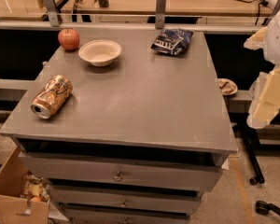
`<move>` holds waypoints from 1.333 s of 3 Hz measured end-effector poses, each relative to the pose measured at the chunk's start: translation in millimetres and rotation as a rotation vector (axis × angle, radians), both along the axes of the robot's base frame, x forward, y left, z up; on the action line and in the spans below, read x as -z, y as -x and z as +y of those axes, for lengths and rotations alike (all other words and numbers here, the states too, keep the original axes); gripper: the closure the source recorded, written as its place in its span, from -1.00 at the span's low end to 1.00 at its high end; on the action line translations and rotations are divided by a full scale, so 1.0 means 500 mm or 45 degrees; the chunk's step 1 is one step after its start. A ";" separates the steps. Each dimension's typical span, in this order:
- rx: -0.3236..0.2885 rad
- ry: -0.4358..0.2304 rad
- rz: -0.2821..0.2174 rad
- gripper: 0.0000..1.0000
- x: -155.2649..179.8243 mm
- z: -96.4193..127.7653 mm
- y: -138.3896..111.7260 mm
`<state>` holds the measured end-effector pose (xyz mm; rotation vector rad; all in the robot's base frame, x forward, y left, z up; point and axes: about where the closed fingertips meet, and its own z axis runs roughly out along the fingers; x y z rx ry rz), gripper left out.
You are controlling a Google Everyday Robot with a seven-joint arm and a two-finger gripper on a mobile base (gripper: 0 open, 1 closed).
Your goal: Pick orange can
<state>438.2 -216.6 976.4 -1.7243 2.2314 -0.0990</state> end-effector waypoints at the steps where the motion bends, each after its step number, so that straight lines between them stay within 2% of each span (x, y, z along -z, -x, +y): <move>1: -0.033 0.006 0.001 -1.00 -0.002 0.057 0.022; 2: -0.033 0.006 0.001 -1.00 -0.002 0.057 0.022; 3: -0.183 0.038 -0.002 -1.00 0.004 0.109 -0.004; 4: -0.486 0.113 -0.010 -1.00 0.016 0.236 -0.065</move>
Offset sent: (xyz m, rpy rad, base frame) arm -0.0278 0.0693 -0.0032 -0.0115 0.0285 0.0644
